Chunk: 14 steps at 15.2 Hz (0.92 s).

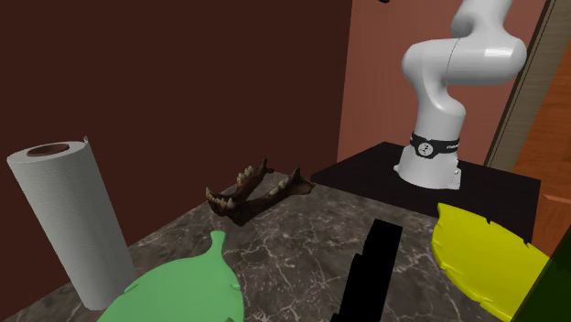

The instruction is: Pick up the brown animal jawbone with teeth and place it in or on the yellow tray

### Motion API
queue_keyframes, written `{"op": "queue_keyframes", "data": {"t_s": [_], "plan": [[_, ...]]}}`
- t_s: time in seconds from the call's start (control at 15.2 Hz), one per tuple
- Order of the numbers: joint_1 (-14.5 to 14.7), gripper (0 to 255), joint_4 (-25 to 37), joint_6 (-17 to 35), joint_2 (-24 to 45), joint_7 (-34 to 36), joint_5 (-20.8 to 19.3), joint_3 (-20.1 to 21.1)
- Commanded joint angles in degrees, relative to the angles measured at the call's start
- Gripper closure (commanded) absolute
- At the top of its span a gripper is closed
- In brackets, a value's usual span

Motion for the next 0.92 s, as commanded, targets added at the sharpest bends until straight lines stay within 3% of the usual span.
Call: {"op": "queue_keyframes", "data": {"t_s": [0.0, 0.86], "plan": [[0.00, 0, 0.00, 0.00, 0.00, 0.00, 0.00, 0.00], [-1.75, 0, -7.03, 24.48, 18.18, -6.93, -1.64, -6.19]]}}
